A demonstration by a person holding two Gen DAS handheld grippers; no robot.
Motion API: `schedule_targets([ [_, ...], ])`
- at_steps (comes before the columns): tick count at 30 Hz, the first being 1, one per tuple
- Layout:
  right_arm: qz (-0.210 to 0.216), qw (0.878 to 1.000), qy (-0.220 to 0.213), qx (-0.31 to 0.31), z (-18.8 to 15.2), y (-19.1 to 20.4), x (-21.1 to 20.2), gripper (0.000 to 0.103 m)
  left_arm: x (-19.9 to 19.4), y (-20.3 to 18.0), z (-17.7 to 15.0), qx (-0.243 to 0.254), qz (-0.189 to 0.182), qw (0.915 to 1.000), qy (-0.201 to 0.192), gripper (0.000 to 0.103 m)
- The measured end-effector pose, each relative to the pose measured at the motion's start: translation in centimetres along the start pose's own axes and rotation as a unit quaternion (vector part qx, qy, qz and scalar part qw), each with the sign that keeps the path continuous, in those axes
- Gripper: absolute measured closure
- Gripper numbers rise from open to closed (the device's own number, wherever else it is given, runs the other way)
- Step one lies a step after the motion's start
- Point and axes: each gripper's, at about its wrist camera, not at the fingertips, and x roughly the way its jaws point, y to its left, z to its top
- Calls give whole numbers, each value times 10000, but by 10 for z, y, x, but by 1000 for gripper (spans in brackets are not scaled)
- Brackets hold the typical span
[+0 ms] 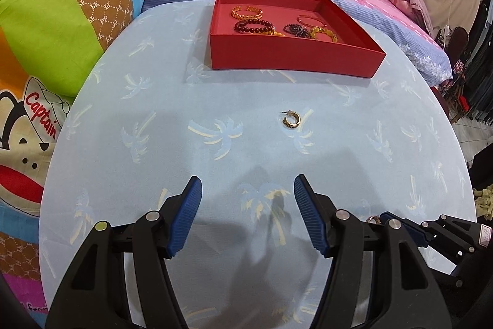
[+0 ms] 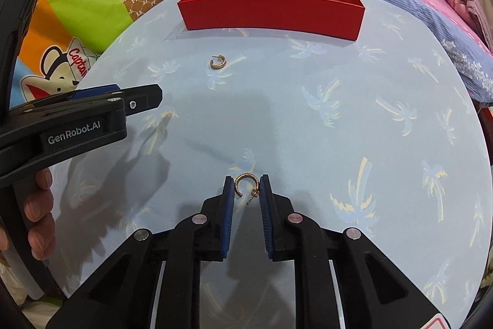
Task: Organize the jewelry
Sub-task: 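Grasp a gold hoop earring on the table with the right tool, then grasp the other gold hoop earring with the left tool while the right tool holds its earring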
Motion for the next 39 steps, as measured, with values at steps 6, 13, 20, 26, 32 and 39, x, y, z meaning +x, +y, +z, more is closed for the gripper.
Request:
schedule_targets([
  [6,5,9998,-108,156,6,-8,-6,87,3,0,3,-6,-8,10000,31,44],
  [13,0,9992,-227,326,18,-19,-10,87,13,-2,8,-19,-30,9999,94,44],
  [20,-14,9982,-327,496,36,-33,-8,87,30,-10,26,3,-33,10000,70,44],
  [26,-48,9972,-386,639,53,-47,-4,87,53,-28,42,103,-206,9997,121,53],
  [32,-46,9968,-417,684,65,-54,1,87,66,-42,52,312,-288,9990,100,82],
  [39,22,9966,-448,691,73,-55,4,87,63,-44,51,388,-452,9981,146,87],
])
